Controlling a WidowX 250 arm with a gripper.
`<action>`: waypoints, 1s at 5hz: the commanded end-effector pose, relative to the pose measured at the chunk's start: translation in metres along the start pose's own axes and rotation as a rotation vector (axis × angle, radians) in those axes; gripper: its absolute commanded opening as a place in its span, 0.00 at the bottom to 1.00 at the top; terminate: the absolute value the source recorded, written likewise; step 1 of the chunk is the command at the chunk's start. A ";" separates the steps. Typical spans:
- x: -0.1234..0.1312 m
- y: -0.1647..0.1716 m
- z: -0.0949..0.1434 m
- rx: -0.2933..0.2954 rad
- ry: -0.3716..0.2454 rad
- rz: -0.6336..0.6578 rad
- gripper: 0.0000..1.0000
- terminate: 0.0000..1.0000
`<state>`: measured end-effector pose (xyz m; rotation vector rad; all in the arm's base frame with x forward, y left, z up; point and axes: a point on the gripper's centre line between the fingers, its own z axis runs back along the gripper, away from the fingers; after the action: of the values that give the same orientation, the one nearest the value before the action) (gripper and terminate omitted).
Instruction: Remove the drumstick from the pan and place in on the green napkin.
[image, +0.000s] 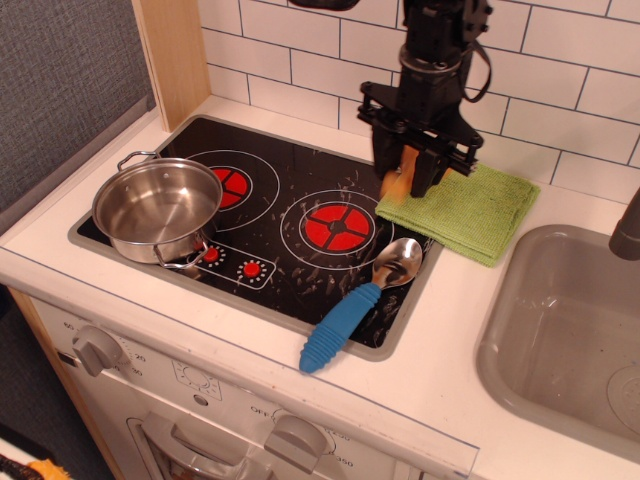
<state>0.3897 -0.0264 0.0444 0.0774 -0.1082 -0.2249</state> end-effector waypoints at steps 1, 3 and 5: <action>-0.021 0.000 0.064 0.004 -0.128 0.071 1.00 0.00; -0.040 -0.002 0.071 -0.038 -0.085 0.146 1.00 0.00; -0.040 -0.002 0.071 -0.038 -0.085 0.146 1.00 0.00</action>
<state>0.3481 -0.0224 0.0940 0.0229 -0.1468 -0.0881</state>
